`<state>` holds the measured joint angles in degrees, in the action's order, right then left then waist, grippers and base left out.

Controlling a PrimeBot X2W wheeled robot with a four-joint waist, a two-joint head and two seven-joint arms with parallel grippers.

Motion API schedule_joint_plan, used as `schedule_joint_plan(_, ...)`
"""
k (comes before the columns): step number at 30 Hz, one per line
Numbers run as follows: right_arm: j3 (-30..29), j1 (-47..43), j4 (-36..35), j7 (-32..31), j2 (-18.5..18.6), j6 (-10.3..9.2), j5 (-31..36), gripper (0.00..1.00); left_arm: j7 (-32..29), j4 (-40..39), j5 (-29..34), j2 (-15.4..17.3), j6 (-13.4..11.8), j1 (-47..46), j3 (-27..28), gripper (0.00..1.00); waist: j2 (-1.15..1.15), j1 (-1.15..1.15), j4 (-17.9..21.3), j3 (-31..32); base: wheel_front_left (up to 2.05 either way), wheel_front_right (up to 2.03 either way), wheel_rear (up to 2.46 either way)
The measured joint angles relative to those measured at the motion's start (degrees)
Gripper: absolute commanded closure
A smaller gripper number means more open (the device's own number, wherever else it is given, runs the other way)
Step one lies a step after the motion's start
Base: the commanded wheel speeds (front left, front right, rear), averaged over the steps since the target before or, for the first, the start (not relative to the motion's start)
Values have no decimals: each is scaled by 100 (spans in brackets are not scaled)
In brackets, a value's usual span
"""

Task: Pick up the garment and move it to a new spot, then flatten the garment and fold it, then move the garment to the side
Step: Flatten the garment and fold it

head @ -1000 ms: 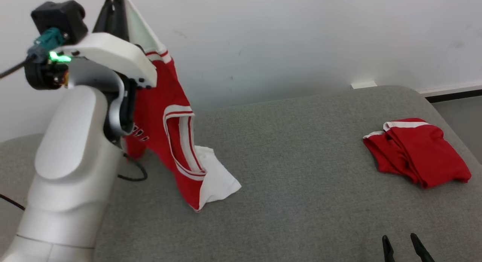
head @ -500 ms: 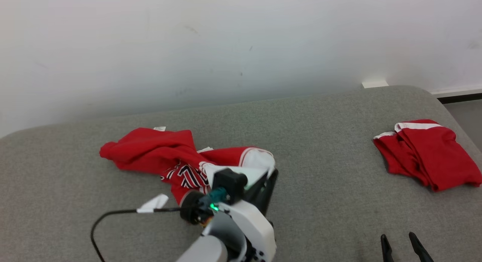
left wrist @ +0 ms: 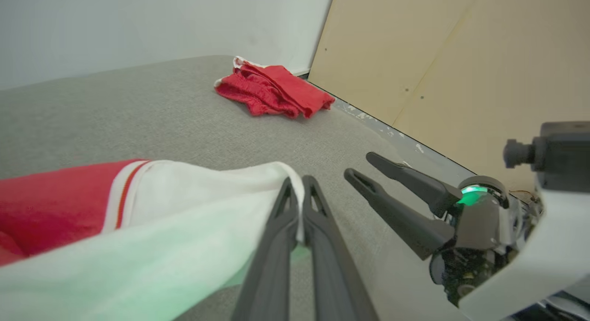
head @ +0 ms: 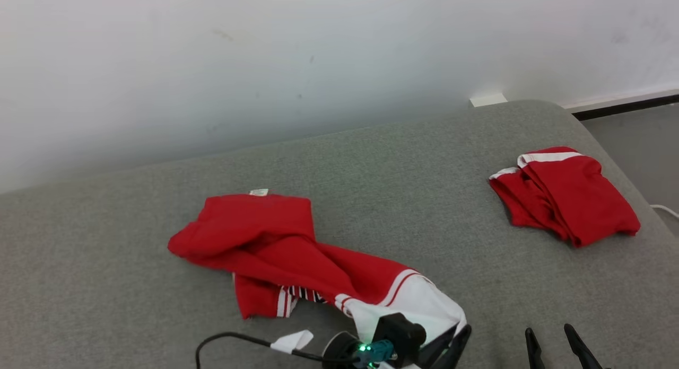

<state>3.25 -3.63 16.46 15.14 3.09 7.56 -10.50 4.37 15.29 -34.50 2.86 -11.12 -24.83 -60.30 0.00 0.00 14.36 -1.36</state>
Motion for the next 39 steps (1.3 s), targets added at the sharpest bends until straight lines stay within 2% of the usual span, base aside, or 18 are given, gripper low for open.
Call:
schedule_joint_plan(1, 16, 2, 3, 0, -1, 0, -8, 0, 84, 5, -148, -3, 10, -44, -113, 47, 0, 0, 42, -12, 0, 0, 0)
schedule_joint_plan(2, 18, 3, 8, 0, -3, 0, -10, 0, 101, 34, -302, -8, 34, -63, -205, 0, 0, 0, 80, -23, 0, 0, 0)
schedule_joint_plan(8, -49, 8, -2, 0, -4, 0, -11, 0, 253, 151, -968, -8, 249, -263, -657, 0, 0, 0, 182, -74, 0, 0, 0)
schedule_joint_plan(12, -124, -1, -3, 0, -2, 0, -11, 0, 361, 286, -1193, -9, 233, -366, -608, 0, 0, 0, 145, -44, 0, 0, 0)
schedule_joint_plan(14, -155, -4, -7, 0, -3, 0, -10, 0, 465, 390, -1200, 5, 108, -458, -419, 0, 0, 0, 105, -25, 0, 0, 0)
schedule_joint_plan(17, -172, -11, -19, 0, -3, 0, -3, 0, 611, 452, -1232, 248, -129, -550, -70, 0, 0, 0, 35, 6, 0, 0, 0)
schedule_joint_plan(21, -174, -40, -43, 0, -5, 0, 12, 0, 745, 499, -1220, 769, -533, -669, 407, 0, 0, 0, -55, 45, 0, 0, 0)
schedule_joint_plan(27, -180, -80, -69, 0, -5, 0, 30, 0, 692, 684, -1173, 1573, -1048, -678, 815, 0, 0, 0, -164, 65, 0, 0, 0)
schedule_joint_plan(31, -165, -92, -79, 0, 3, 0, 31, 0, 680, 956, -1176, 1956, -1371, -675, 1084, 0, -1, 0, -211, 32, 0, 0, 0)
schedule_joint_plan(35, -153, -90, -83, 0, 4, 0, 30, 0, 624, 1266, -1248, 2085, -1463, -651, 1187, 0, 0, 0, -233, -39, 0, 0, 0)
schedule_joint_plan(39, -133, -48, -97, 0, 9, 0, 30, 0, 560, 1521, -1359, 2075, -1351, -686, 1254, 0, 0, 0, -247, -177, 0, 0, 0)
